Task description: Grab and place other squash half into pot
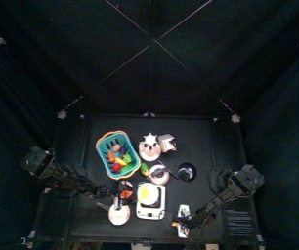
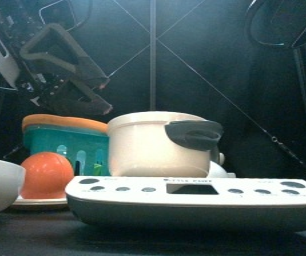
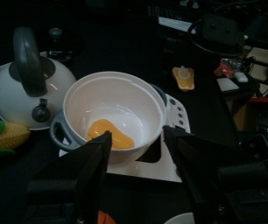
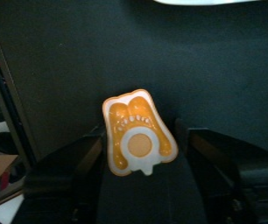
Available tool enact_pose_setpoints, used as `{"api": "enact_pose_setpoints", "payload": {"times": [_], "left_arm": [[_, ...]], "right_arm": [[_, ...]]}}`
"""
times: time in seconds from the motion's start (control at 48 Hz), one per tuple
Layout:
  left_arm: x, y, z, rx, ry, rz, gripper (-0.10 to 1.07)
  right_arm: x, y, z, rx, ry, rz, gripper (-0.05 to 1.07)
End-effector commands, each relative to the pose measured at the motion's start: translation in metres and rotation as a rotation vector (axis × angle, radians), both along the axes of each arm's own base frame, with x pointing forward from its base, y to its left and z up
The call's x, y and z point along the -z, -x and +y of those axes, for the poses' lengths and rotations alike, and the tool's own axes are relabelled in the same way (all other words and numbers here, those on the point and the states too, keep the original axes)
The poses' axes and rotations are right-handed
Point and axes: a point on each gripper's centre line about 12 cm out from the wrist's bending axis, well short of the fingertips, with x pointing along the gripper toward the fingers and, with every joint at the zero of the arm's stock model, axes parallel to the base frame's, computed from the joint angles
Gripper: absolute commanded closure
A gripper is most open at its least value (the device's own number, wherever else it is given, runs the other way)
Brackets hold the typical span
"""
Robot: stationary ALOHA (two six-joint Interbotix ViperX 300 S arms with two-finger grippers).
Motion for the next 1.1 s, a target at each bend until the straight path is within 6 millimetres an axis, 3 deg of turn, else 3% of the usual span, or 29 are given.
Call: {"api": "enact_pose_setpoints", "payload": {"times": [0.0, 0.083, 0.208, 0.438, 0.583, 0.812, 1.083], "left_arm": [[-0.008, -0.002, -0.001, 0.000, 0.008, -0.026, 0.11], [-0.008, -0.002, -0.001, -0.001, 0.009, -0.029, 0.11], [-0.007, -0.001, -0.001, -0.002, 0.008, -0.024, 0.11], [-0.006, 0.000, 0.000, -0.006, 0.010, -0.020, 0.11], [-0.004, 0.001, 0.001, -0.012, 0.012, -0.013, 0.11], [-0.002, 0.003, 0.004, -0.029, 0.020, -0.001, 0.11], [-0.002, 0.003, 0.003, -0.028, 0.020, -0.001, 0.11]], "right_arm": [[-0.013, -0.006, 0.000, -0.004, 0.003, -0.026, 0.40], [-0.025, -0.008, -0.005, -0.022, 0.051, -0.046, 0.48], [-0.053, -0.018, -0.013, -0.047, 0.128, -0.111, 0.50], [-0.105, -0.055, -0.041, -0.058, 0.319, -0.287, 0.50], [-0.121, -0.077, -0.062, -0.052, 0.436, -0.385, 0.50], [-0.116, -0.107, -0.100, 0.025, 0.423, -0.501, 0.49], [-0.097, -0.114, -0.110, 0.020, 0.259, -0.529, 0.49]]}}
